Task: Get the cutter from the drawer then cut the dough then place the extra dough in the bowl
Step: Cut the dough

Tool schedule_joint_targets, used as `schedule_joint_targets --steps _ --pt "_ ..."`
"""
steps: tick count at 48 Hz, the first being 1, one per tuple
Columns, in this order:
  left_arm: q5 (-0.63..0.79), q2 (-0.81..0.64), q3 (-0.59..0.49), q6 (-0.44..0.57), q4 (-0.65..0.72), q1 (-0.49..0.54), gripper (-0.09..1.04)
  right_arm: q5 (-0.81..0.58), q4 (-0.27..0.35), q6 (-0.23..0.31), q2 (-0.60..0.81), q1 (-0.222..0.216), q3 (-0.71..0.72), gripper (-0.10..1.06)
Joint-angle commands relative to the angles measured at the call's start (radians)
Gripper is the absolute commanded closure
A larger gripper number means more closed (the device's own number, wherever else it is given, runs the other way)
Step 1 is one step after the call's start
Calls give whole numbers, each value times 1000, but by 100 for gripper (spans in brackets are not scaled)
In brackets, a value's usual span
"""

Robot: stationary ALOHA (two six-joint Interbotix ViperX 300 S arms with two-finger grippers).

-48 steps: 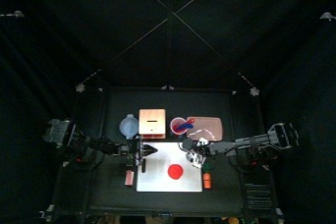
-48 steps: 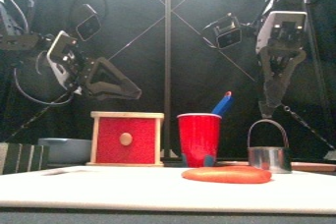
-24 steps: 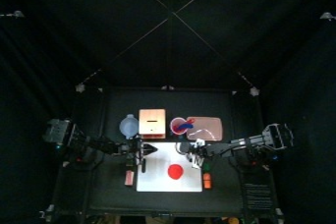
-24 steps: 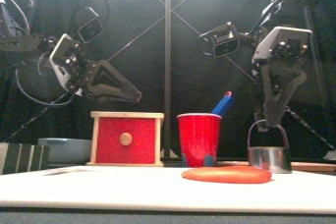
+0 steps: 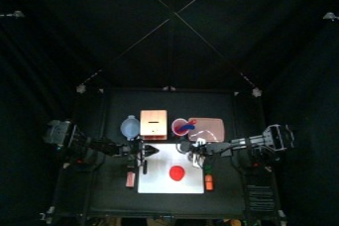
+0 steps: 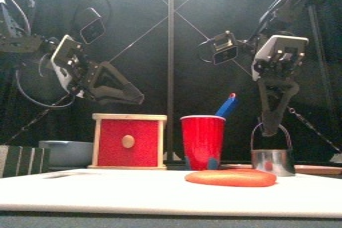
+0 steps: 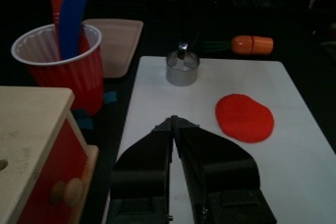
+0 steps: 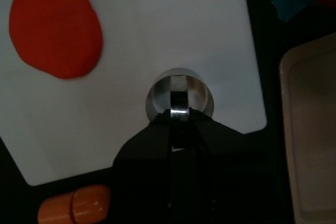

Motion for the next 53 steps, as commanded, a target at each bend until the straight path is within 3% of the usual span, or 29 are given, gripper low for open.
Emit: schedule_joint_targets --steps 1,10,22,53 --pt "15 -12 -15 5 2 3 44 49 17 2 5 60 -121 53" --pt "38 -12 -15 5 2 17 44 129 23 9 120 123 -278 53" --pt "64 -12 -2 3 2 20 44 158 8 6 219 163 -387 53" --pt "64 -9 -5 3 3 34 44 86 48 8 242 158 -359 53"
